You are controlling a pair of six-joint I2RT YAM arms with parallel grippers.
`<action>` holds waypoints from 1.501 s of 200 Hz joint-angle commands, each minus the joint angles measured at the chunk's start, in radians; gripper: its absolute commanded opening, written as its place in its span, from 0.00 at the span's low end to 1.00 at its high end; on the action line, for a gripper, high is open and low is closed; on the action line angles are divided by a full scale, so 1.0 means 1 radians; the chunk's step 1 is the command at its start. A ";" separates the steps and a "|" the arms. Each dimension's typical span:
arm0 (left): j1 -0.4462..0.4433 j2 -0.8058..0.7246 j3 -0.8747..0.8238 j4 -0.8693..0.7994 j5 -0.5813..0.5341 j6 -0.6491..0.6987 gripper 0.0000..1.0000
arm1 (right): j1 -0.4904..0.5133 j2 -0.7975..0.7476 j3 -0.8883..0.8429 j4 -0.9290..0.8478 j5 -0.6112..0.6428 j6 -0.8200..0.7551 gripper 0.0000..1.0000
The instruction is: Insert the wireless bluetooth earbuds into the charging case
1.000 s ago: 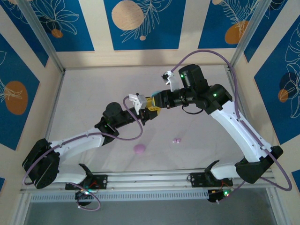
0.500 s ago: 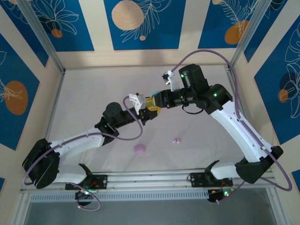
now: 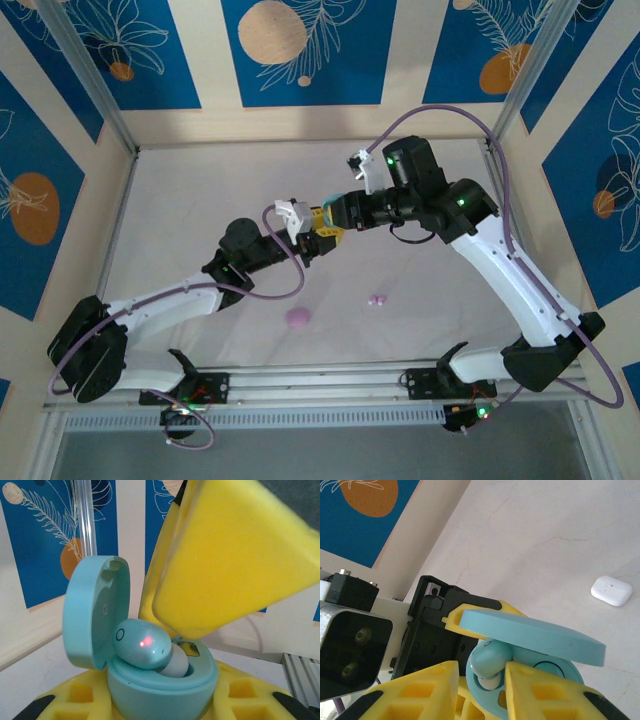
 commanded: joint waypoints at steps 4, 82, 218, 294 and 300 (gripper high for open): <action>-0.015 -0.007 0.041 0.061 0.012 -0.005 0.26 | 0.000 -0.024 0.033 -0.016 0.006 -0.002 0.31; -0.015 -0.002 0.045 0.066 0.012 -0.008 0.26 | -0.001 -0.004 0.030 -0.022 -0.050 -0.006 0.26; -0.014 -0.010 0.038 0.063 0.003 -0.005 0.26 | -0.001 -0.026 0.045 -0.023 -0.040 0.004 0.29; -0.014 -0.013 0.024 0.071 -0.003 -0.003 0.26 | -0.011 -0.119 0.012 0.075 -0.071 0.007 0.30; -0.014 -0.013 0.023 0.071 -0.003 -0.003 0.26 | -0.016 -0.135 0.003 0.093 -0.059 0.009 0.30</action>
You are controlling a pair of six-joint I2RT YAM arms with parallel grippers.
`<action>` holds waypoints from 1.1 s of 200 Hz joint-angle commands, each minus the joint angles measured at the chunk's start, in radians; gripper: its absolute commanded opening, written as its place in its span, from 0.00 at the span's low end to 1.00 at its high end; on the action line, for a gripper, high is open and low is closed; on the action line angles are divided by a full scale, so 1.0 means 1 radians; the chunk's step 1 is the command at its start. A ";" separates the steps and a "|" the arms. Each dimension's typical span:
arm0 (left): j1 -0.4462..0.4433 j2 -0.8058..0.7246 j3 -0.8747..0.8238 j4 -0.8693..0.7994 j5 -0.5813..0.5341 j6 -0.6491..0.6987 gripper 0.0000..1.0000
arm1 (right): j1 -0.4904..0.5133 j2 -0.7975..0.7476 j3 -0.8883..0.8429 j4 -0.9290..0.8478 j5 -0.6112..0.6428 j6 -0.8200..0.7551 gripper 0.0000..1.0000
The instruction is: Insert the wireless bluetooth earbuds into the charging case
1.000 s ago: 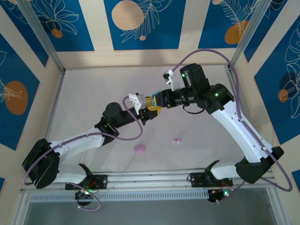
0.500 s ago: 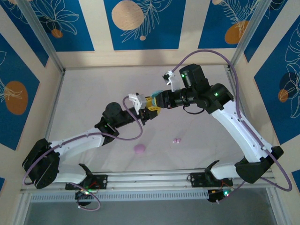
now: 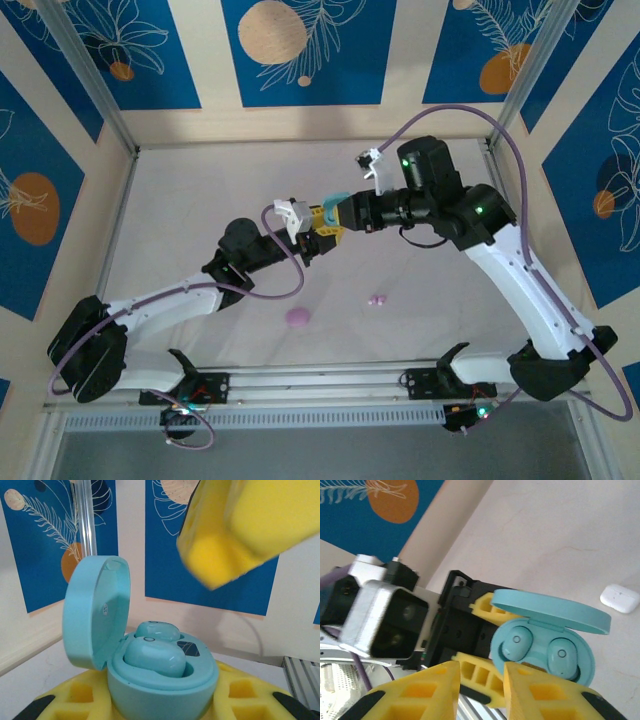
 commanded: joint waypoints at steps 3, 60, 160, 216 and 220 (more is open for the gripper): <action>-0.015 -0.014 0.019 0.057 -0.003 -0.002 0.26 | -0.013 -0.070 -0.012 0.093 -0.015 0.007 0.31; -0.016 -0.020 0.042 0.002 0.065 0.008 0.25 | -0.213 -0.018 0.016 0.102 -0.114 0.102 0.40; -0.020 -0.011 0.071 -0.004 0.047 0.003 0.25 | -0.222 0.152 0.096 -0.037 -0.314 0.039 0.49; -0.020 -0.006 0.085 0.024 0.035 -0.003 0.26 | -0.252 0.070 -0.042 -0.011 -0.419 0.061 0.50; -0.020 -0.006 0.086 0.025 0.038 -0.004 0.26 | -0.259 0.066 -0.053 0.001 -0.431 0.072 0.50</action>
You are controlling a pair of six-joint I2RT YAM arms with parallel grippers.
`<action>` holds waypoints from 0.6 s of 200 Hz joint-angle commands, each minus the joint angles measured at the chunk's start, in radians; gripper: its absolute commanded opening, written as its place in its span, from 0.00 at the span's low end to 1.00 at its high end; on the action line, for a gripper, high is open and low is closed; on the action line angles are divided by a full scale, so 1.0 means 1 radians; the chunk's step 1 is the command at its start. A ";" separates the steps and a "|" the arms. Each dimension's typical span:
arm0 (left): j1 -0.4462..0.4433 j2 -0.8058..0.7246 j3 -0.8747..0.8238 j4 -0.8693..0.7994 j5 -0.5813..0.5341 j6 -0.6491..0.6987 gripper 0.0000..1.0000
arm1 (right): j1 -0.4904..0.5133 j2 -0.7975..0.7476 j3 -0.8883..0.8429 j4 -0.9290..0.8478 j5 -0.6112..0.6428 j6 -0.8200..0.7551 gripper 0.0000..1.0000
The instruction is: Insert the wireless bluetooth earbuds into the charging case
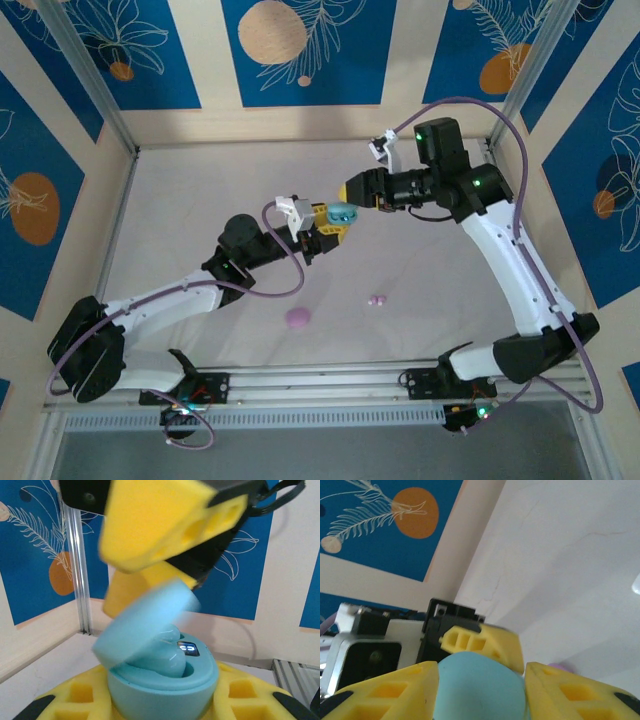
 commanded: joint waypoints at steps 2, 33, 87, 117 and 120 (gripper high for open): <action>-0.013 -0.006 0.042 0.049 -0.003 -0.005 0.26 | -0.031 -0.036 -0.061 0.009 -0.099 0.022 0.50; -0.013 -0.007 0.045 0.056 0.009 -0.012 0.26 | -0.094 -0.078 -0.173 0.159 -0.238 0.152 0.56; -0.013 -0.008 0.042 0.073 0.002 -0.014 0.26 | -0.119 -0.069 -0.270 0.265 -0.463 0.263 0.61; -0.013 0.005 0.048 0.089 0.004 -0.014 0.27 | -0.110 -0.063 -0.288 0.285 -0.483 0.279 0.57; -0.014 0.004 0.049 0.090 0.005 -0.015 0.27 | -0.110 -0.062 -0.288 0.286 -0.486 0.278 0.56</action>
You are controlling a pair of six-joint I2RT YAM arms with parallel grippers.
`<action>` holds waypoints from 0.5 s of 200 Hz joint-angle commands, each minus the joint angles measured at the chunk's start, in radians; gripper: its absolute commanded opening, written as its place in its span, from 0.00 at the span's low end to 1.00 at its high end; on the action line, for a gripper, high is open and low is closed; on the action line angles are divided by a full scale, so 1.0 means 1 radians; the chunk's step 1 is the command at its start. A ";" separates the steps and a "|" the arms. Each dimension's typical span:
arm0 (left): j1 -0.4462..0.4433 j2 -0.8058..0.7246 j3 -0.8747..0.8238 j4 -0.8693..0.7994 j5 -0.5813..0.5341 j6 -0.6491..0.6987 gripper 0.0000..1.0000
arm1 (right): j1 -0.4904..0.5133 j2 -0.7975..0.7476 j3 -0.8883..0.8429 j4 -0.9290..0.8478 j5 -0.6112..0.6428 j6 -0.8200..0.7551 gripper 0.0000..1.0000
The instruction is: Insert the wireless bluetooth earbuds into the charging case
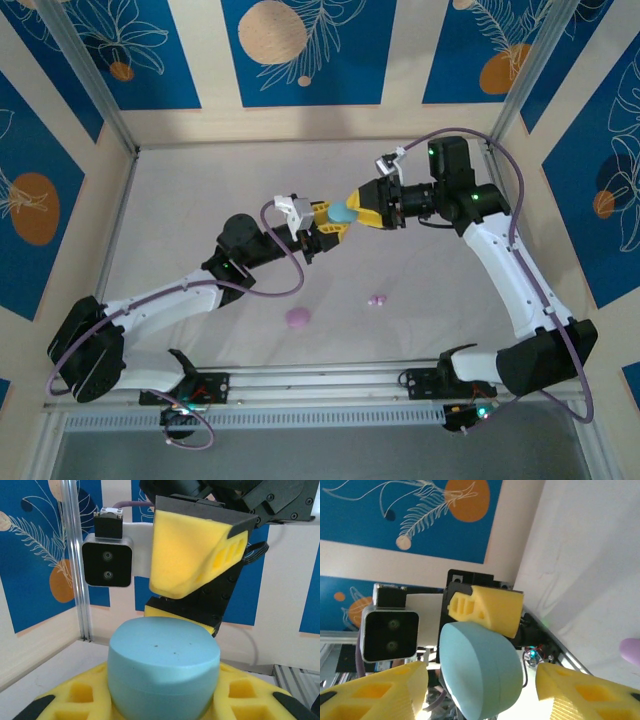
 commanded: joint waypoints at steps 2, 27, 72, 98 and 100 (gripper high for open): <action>-0.011 0.005 0.043 0.068 0.005 -0.015 0.27 | 0.007 -0.002 -0.016 0.039 -0.094 0.042 0.56; -0.011 0.012 0.045 0.082 0.005 -0.021 0.27 | 0.010 0.010 -0.036 0.059 -0.111 0.055 0.54; -0.011 0.018 0.046 0.081 0.010 -0.021 0.27 | 0.028 0.030 -0.058 0.105 -0.136 0.076 0.48; -0.012 0.019 0.048 0.073 0.014 -0.021 0.28 | 0.025 0.033 -0.069 0.128 -0.133 0.093 0.37; -0.011 0.019 0.048 0.072 0.014 -0.021 0.29 | 0.023 0.034 -0.070 0.129 -0.131 0.093 0.36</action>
